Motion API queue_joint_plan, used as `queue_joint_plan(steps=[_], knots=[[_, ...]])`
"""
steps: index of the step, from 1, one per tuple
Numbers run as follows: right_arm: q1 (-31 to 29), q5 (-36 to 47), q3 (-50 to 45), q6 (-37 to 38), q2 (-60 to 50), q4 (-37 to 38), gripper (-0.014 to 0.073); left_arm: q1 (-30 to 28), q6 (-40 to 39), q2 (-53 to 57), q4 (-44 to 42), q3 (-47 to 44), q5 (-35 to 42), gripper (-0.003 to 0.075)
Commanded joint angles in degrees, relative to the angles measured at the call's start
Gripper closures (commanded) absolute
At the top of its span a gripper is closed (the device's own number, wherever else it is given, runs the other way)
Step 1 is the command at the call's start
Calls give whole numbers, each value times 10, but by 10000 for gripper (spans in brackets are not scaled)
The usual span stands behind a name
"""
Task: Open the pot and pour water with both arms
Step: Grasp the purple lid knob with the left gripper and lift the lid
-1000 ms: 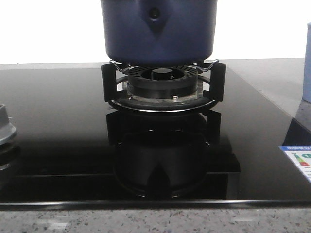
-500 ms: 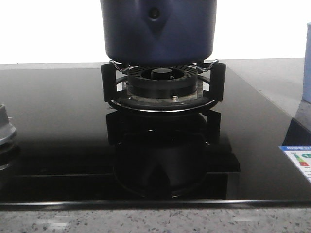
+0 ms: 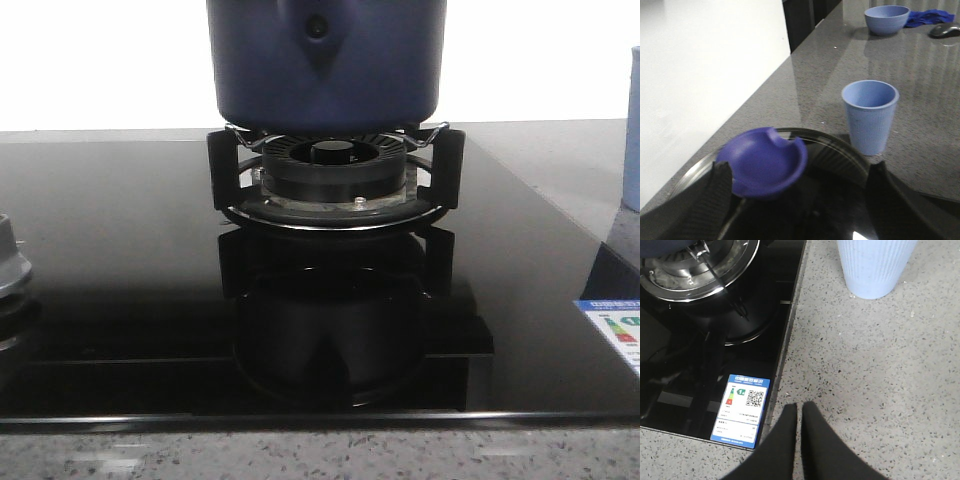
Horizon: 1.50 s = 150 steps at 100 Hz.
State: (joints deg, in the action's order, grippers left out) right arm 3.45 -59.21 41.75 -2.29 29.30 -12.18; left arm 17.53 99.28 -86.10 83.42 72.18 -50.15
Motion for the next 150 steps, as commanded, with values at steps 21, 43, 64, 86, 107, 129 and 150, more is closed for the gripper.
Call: queue_joint_plan(steps=[21, 43, 64, 86, 107, 129, 150], knots=[[2, 35, 20, -8, 8, -6, 593, 4, 0, -46, 68, 70, 2, 139], [2, 35, 20, -8, 8, -6, 593, 4, 14, -80, 97, 70, -5, 139], [2, 38, 20, -8, 8, -6, 593, 4, 31, -98, 141, 70, -26, 139], [2, 46, 20, -8, 8, -6, 594, 19, 46, -104, 157, 70, -38, 155], [2, 48, 20, -8, 8, -6, 594, 42, 69, -104, 167, 70, -29, 156], [2, 48, 20, -8, 8, -6, 594, 42, 70, -110, 200, 70, -28, 157], [2, 48, 20, -8, 8, -6, 594, 42, 70, -110, 200, 70, -28, 321]])
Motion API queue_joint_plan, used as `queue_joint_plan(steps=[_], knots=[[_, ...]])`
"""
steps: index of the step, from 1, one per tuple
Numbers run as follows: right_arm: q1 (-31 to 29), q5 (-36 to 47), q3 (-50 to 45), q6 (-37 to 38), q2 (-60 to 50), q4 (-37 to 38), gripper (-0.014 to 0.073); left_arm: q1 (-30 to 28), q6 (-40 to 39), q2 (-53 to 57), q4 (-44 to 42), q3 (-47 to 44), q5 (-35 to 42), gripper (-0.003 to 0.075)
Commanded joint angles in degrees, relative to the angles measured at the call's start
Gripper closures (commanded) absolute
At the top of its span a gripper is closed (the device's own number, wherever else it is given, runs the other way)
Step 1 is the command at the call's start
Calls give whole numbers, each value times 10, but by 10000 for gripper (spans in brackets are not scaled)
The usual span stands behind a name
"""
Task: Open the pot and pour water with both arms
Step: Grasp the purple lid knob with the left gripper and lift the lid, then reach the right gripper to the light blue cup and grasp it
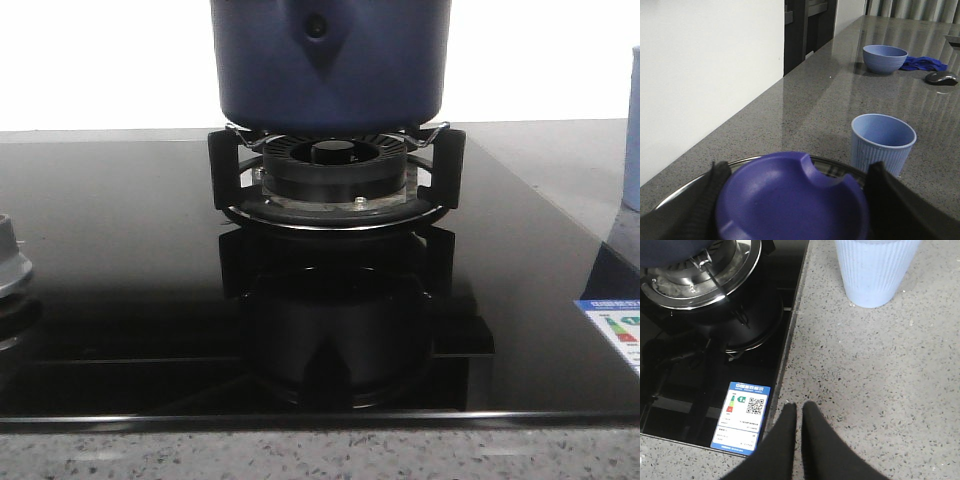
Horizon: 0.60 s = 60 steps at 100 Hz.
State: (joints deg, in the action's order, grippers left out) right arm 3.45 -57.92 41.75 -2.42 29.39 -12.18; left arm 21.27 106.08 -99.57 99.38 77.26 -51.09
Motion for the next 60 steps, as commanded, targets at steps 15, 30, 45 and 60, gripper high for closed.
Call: queue_joint_plan(steps=[15, 30, 45, 60], knots=[[2, 35, 20, -6, 7, -6, 594, 5, 2, 24, 41, 19, -19, 426], [2, 34, 20, -6, 7, -6, 594, 5, 2, 25, 47, 19, -22, 456], [2, 36, 20, -6, 7, -6, 594, 5, 2, 35, 69, 20, -25, 460], [2, 58, 21, -6, 7, -6, 582, 4, 2, 48, 68, 38, -34, 460]])
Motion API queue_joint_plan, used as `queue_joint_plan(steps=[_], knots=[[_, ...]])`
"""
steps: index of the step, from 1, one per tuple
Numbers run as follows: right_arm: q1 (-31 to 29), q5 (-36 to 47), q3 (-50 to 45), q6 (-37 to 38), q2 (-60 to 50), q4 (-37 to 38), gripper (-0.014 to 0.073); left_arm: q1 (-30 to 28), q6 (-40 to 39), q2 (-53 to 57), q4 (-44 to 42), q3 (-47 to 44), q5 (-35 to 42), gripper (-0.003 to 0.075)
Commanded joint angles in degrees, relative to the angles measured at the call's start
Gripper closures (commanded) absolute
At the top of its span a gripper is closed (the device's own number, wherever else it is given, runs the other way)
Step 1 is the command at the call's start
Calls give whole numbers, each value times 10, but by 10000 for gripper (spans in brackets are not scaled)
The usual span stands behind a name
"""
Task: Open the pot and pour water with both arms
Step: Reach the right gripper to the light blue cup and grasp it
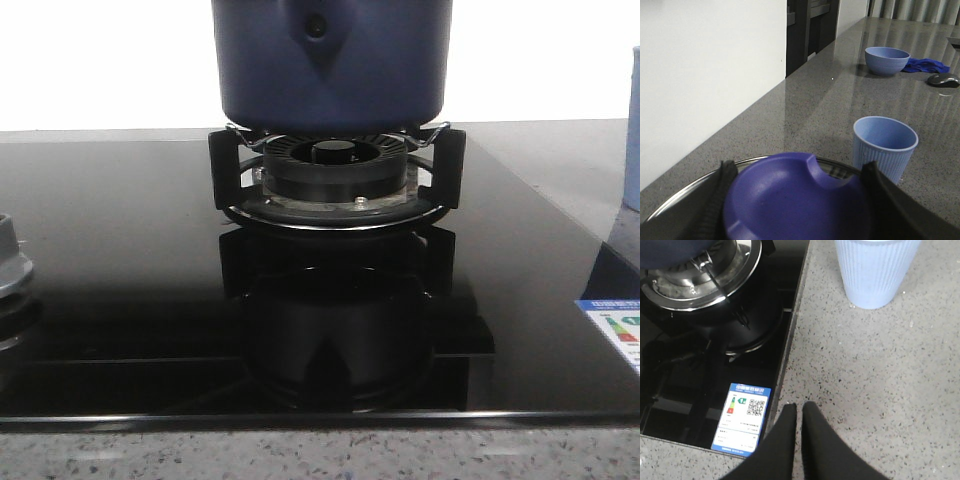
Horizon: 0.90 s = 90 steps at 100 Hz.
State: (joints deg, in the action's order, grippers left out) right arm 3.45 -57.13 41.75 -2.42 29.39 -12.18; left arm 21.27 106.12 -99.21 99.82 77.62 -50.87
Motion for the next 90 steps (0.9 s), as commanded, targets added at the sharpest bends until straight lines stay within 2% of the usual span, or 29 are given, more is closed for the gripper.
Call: queue_joint_plan(steps=[1, 13, 23, 30, 37, 53, 77, 90], knots=[[2, 52, 23, -6, 7, -6, 579, 4, 1, 45, 64, 35, -38, 460], [2, 77, 46, -6, 7, -5, 455, 4, 1, 62, 64, 50, -39, 460], [2, 102, 70, -6, 7, 14, 300, 0, 0, 80, 65, 54, -37, 460], [2, 111, 81, -6, 7, 44, 209, -9, -7, 93, 64, 54, -37, 460], [2, 117, 82, -6, 7, 91, 154, -19, -22, 105, 58, 54, -39, 460], [2, 135, 70, -6, 7, 174, 133, -44, -65, 133, 25, 54, -60, 460], [2, 313, -38, -3, 7, 187, 132, -59, -75, 165, 1, 54, -68, 460], [2, 376, -94, 0, 7, 187, 132, -59, -75, 173, -10, 54, -68, 460]])
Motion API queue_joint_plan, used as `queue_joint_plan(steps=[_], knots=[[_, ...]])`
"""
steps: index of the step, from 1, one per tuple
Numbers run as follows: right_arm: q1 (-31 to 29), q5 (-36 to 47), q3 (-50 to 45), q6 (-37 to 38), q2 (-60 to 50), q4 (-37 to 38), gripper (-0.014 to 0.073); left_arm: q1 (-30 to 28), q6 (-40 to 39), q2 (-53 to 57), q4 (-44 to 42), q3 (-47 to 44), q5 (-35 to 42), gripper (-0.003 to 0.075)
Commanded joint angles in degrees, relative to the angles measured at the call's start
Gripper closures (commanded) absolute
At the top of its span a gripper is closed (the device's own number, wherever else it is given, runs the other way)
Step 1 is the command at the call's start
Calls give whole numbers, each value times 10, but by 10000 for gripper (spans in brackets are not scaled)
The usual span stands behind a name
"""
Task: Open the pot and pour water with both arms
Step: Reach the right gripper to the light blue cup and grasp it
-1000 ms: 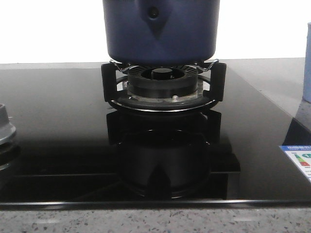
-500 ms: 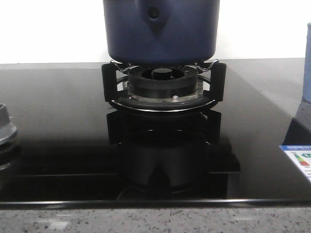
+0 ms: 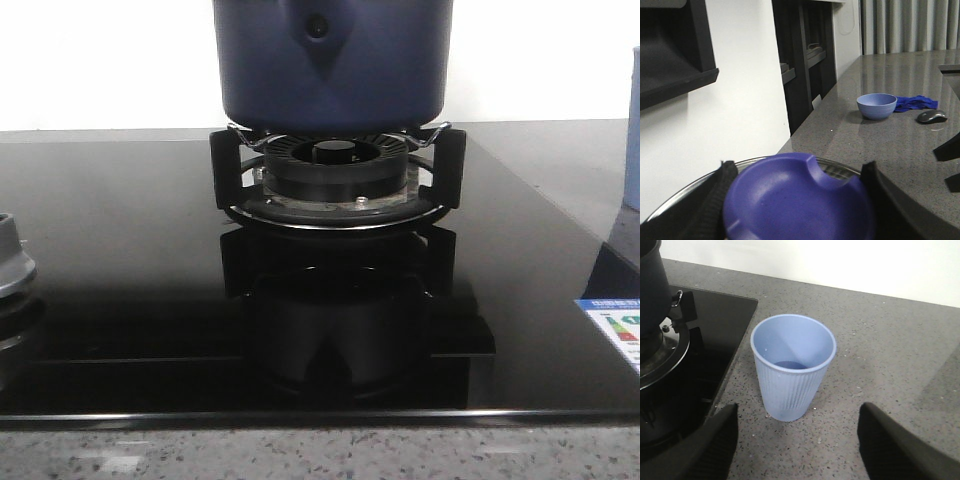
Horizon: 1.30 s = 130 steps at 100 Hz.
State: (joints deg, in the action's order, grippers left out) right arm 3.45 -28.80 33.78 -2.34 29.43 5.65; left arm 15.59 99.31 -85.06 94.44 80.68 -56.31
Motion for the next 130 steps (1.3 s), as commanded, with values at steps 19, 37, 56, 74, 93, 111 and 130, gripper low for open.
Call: queue_joint_plan(steps=[19, 37, 56, 74, 93, 111, 130], knots=[[2, 131, -34, -1, 7, 11, 134, -2, -7, 33, 38, 23, -14, 460], [2, 154, -38, -1, 10, -10, 132, -2, -7, 33, 38, 23, -14, 460], [2, 230, -86, -1, 27, -10, 132, -2, -7, 33, 36, 23, -14, 460], [2, 284, -121, -1, 40, -44, 36, -2, -7, 33, 34, 23, -14, 460], [2, 308, -121, -1, 57, -48, -64, -2, -7, 33, 34, 23, -14, 460], [2, 359, -121, -1, 106, -48, -64, -2, -7, 33, 34, 23, -14, 460], [-3, 437, -121, -1, 183, -57, -64, -2, -7, 33, 34, 23, -16, 460]])
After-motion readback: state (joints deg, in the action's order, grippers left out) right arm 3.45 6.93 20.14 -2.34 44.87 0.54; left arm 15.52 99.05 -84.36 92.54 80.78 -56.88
